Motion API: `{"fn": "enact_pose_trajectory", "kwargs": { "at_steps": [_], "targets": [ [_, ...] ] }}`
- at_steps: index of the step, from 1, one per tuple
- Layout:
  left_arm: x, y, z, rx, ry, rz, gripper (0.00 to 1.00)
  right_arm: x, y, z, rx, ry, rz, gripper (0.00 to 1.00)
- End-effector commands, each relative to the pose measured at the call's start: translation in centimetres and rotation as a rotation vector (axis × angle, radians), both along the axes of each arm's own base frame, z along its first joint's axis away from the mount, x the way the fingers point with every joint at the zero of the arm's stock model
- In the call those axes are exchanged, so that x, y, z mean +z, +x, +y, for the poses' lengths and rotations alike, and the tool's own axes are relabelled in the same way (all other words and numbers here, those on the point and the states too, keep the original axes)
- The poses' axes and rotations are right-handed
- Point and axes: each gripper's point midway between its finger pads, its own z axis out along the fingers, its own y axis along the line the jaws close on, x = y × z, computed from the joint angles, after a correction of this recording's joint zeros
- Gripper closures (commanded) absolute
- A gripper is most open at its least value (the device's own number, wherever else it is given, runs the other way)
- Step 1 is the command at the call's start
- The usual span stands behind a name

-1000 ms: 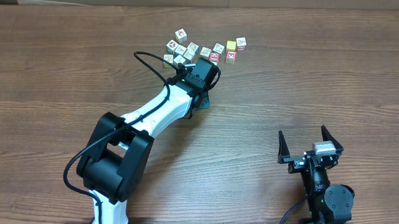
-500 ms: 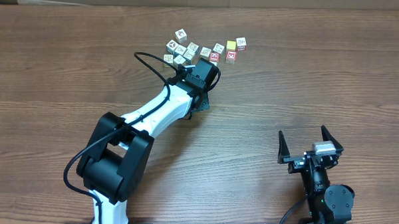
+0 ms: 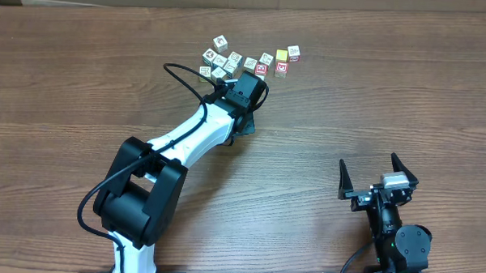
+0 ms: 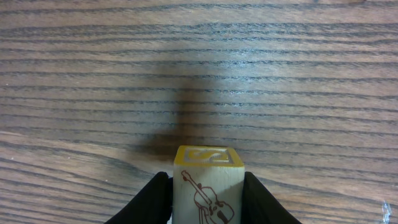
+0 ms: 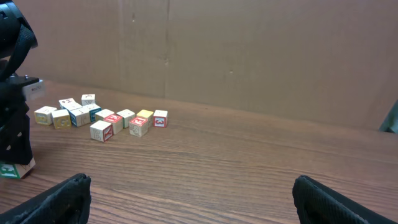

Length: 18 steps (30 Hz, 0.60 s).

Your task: Form a horizontal line

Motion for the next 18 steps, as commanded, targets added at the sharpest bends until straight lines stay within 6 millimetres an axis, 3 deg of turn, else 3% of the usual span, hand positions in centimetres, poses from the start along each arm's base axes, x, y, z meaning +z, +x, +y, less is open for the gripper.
{"fn": "enact_pose_trajectory", "kwargs": {
  "at_steps": [1, 18],
  "targets": [
    [-0.50, -0.31, -0.17, -0.026, 0.026, 0.006, 0.68, -0.16, -0.02, 0.20, 0.010, 0.000, -0.005, 0.00],
    [-0.51, -0.36, -0.13, -0.026, 0.029, 0.008, 0.65, -0.16, -0.02, 0.19, 0.010, -0.001, -0.005, 0.00]
  ]
}}
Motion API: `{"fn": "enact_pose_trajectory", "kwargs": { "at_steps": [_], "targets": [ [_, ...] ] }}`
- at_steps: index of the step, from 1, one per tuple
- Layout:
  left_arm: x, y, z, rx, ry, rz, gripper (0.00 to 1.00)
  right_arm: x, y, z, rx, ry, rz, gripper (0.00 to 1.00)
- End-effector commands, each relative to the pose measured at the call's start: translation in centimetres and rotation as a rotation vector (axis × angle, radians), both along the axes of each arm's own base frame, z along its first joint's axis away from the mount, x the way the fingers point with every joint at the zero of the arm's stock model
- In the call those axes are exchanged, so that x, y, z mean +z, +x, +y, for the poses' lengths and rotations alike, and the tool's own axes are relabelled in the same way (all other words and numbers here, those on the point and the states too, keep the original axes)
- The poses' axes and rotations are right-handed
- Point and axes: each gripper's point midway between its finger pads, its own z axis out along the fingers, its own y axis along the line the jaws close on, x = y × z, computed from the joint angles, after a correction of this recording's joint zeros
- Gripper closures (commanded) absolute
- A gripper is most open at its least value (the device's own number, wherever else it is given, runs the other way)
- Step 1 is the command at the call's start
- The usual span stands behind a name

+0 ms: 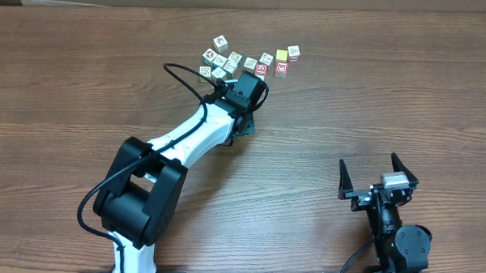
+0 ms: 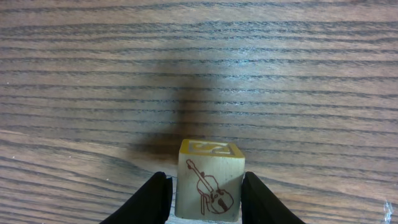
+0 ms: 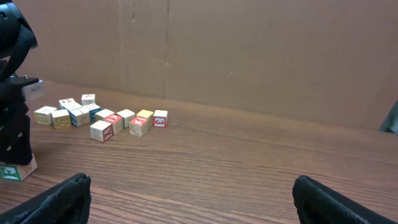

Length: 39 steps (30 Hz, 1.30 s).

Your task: Form a horizontal line

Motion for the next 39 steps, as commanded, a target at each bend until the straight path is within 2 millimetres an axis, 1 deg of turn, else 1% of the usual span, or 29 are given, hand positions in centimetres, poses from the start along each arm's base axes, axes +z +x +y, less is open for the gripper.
{"fn": "enact_pose_trajectory", "kwargs": {
  "at_steps": [1, 5, 7, 11, 13, 15, 19, 20, 22, 23, 24, 26, 30, 32, 34, 35, 36, 39],
  "targets": [
    [-0.5, -0.3, -0.2, -0.026, 0.027, 0.004, 0.65, -0.2, 0.0, 0.2, 0.010, -0.001, -0.005, 0.00],
    [-0.5, -0.2, -0.2, -0.026, 0.026, 0.003, 0.61, -0.2, 0.0, 0.2, 0.010, -0.001, -0.005, 0.00],
    [-0.5, -0.2, -0.2, -0.026, 0.025, 0.002, 0.61, -0.2, 0.0, 0.2, 0.010, 0.000, -0.005, 0.00],
    [-0.5, -0.2, -0.2, -0.026, 0.025, 0.001, 0.57, -0.2, 0.0, 0.2, 0.010, 0.000, -0.005, 0.00],
    [-0.5, -0.2, -0.2, -0.026, 0.025, 0.001, 0.58, -0.2, 0.0, 0.2, 0.010, 0.000, -0.005, 0.00],
    [-0.4, -0.1, -0.2, -0.026, 0.024, -0.001, 0.56, -0.2, 0.0, 0.2, 0.010, -0.001, -0.005, 0.00],
    [-0.4, -0.1, -0.2, -0.026, 0.023, -0.002, 0.55, -0.2, 0.0, 0.2, 0.010, -0.001, -0.005, 0.00],
    [-0.4, -0.1, -0.2, -0.026, 0.023, -0.002, 0.56, -0.2, 0.0, 0.2, 0.010, -0.001, -0.005, 0.00],
    [-0.4, -0.1, -0.3, -0.029, 0.023, -0.003, 0.61, -0.2, 0.0, 0.2, 0.010, -0.001, -0.005, 0.00],
    [-0.1, 0.0, -0.3, -0.044, 0.026, -0.008, 0.66, -0.2, 0.0, 0.2, 0.010, -0.001, -0.005, 0.00],
    [0.3, 0.4, -0.5, -0.058, 0.027, -0.017, 0.68, -0.2, 0.0, 0.2, 0.010, -0.001, -0.005, 0.00],
    [1.3, 0.9, -0.8, -0.074, 0.025, -0.033, 0.68, -0.2, 0.0, 0.2, 0.010, -0.001, -0.005, 0.00],
    [4.6, 2.0, -1.5, -0.100, 0.019, -0.066, 0.67, -0.2, 0.0, 0.2, 0.010, -0.001, -0.005, 0.00],
    [6.3, 2.8, -1.8, -0.136, 0.030, -0.091, 0.61, -0.2, 0.0, 0.2, 0.010, -0.001, -0.005, 0.00],
    [8.0, 3.6, -2.2, -0.181, 0.041, -0.119, 0.43, -0.2, 0.0, 0.2, 0.010, 0.000, -0.005, 0.00],
    [8.6, 3.9, -2.4, -0.192, 0.042, -0.129, 0.38, -0.2, 0.0, 0.2, 0.010, -0.001, -0.005, 0.00],
    [9.3, 4.1, -2.5, -0.201, 0.042, -0.138, 0.38, -0.2, 0.0, 0.2, 0.010, 0.000, -0.005, 0.00],
    [9.8, 4.1, -2.4, -0.196, 0.043, -0.134, 0.40, -0.2, 0.0, 0.2, 0.010, -0.001, -0.005, 0.00]
  ]
}}
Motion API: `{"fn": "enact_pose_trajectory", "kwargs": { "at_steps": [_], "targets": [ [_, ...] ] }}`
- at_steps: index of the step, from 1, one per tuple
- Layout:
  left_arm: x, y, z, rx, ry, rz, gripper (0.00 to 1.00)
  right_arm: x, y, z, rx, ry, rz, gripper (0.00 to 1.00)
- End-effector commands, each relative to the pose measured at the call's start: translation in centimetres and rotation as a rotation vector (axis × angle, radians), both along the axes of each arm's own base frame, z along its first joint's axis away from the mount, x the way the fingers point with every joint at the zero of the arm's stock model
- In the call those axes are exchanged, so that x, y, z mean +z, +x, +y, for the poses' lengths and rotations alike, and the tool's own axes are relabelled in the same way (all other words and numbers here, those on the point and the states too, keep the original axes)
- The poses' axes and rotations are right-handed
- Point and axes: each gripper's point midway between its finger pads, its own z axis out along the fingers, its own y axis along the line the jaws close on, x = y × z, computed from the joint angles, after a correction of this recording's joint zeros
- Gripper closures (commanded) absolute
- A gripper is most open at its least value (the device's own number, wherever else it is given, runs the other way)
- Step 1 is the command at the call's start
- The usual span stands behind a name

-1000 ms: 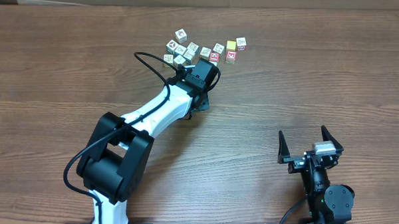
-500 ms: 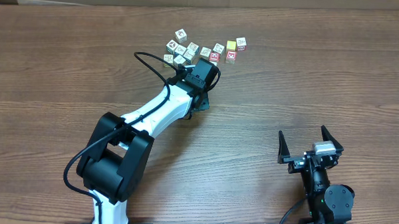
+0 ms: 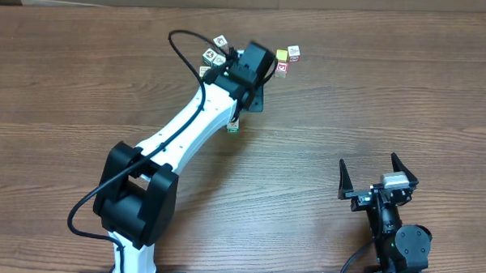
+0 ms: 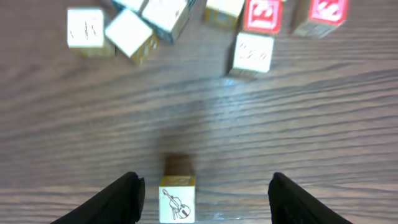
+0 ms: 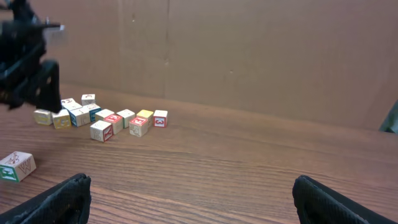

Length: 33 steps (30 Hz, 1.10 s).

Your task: Form a horizontal line

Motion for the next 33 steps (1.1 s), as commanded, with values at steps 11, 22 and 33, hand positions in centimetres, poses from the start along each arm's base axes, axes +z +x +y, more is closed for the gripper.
{"fn": "enact_pose_trajectory", "kwargs": {
  "at_steps": [11, 22, 33],
  "targets": [
    [-4.1, -4.0, 2.4, 0.068, 0.064, 0.138, 0.40, -0.2, 0.0, 0.2, 0.010, 0.000, -0.005, 0.00],
    [-7.3, -3.6, 2.4, 0.150, -0.011, 0.080, 0.47, -0.2, 0.0, 0.2, 0.010, 0.000, -0.005, 0.00],
    [-7.5, -3.8, 2.4, 0.147, -0.008, 0.083, 0.50, -0.2, 0.0, 0.2, 0.010, 0.000, -0.005, 0.00]
  ]
}}
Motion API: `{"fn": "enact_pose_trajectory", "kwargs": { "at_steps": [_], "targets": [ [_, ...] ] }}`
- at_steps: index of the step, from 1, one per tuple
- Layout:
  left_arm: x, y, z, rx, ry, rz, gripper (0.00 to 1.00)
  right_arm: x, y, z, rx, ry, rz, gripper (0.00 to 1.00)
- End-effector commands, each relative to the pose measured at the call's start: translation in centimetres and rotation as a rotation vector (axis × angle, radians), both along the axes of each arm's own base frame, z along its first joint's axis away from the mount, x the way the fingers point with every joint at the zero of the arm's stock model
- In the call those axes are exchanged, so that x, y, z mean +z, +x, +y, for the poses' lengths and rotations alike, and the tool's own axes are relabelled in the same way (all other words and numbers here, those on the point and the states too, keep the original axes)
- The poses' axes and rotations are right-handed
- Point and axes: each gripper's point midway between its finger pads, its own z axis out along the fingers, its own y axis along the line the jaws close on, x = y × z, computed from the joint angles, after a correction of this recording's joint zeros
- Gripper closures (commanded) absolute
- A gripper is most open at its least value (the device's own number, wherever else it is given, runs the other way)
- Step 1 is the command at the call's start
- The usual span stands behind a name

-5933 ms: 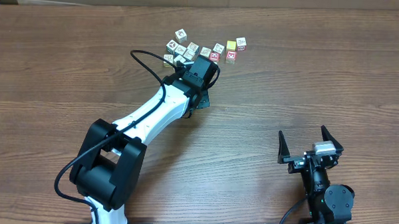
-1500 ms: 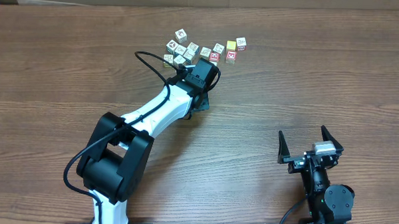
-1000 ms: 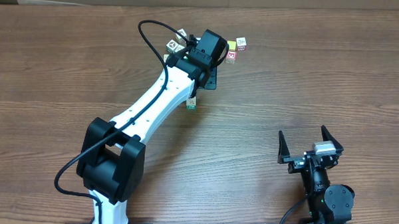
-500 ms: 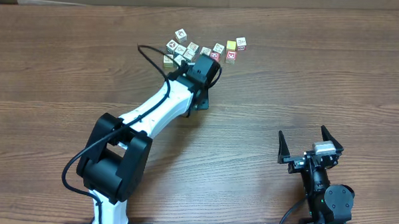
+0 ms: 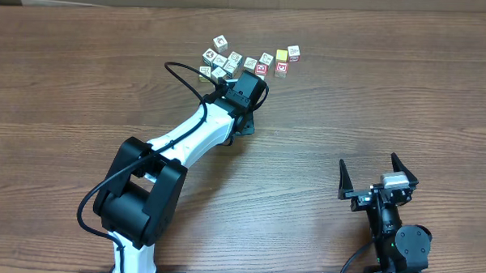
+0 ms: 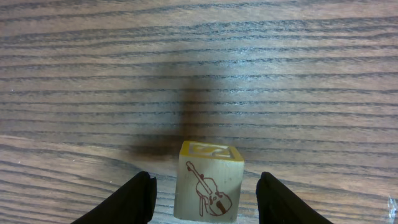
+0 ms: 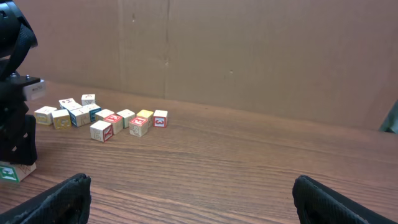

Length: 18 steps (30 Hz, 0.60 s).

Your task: Form a horizontal line

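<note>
A wooden block [image 6: 209, 183] with a violin drawing and a yellow-rimmed top stands on the table. My left gripper [image 6: 209, 204] is open around it, and its black fingers [image 6: 140, 199] stand clear of the block on both sides. From overhead the left gripper [image 5: 244, 94] covers that block. In the right wrist view the same block [image 7: 13, 172] shows a green letter face at the foot of the left arm. A loose cluster of blocks [image 5: 247, 60] lies just beyond. My right gripper [image 5: 377, 172] is open and empty at the near right.
The cluster [image 7: 106, 118] holds several white, red and yellow blocks lying at odd angles, no two lined up. A cardboard wall [image 7: 249, 50] closes the far side. The wooden table [image 5: 390, 101] runs wide to the right of the left arm.
My left gripper was raised high near the cluster, with the violin block alone on the table below. Now it is low again, open on either side of that block. The right arm is unchanged.
My left gripper was shut on the violin block low over the table. Then its fingers stood slightly apart with the block on the wood. Later it was up by the cluster, away from the block. Now it is down around the block, open wide.
</note>
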Motion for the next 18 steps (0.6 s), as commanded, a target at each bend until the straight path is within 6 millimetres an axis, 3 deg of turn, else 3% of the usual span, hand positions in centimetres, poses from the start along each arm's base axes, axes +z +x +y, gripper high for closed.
{"fn": "enact_pose_trajectory", "kwargs": {
  "at_steps": [1, 5, 18],
  "targets": [
    [0.50, 0.05, 0.06, 0.020, -0.006, -0.018, 0.51, -0.16, -0.02, 0.19, 0.010, -0.001, -0.005, 0.00],
    [0.55, 0.18, -0.04, 0.020, -0.010, -0.023, 0.57, -0.16, -0.02, 0.19, 0.010, -0.001, -0.005, 0.00],
    [0.56, 0.12, -0.17, 0.016, -0.009, -0.024, 0.57, -0.16, -0.02, 0.19, 0.010, -0.001, -0.005, 0.00]
  ]
}}
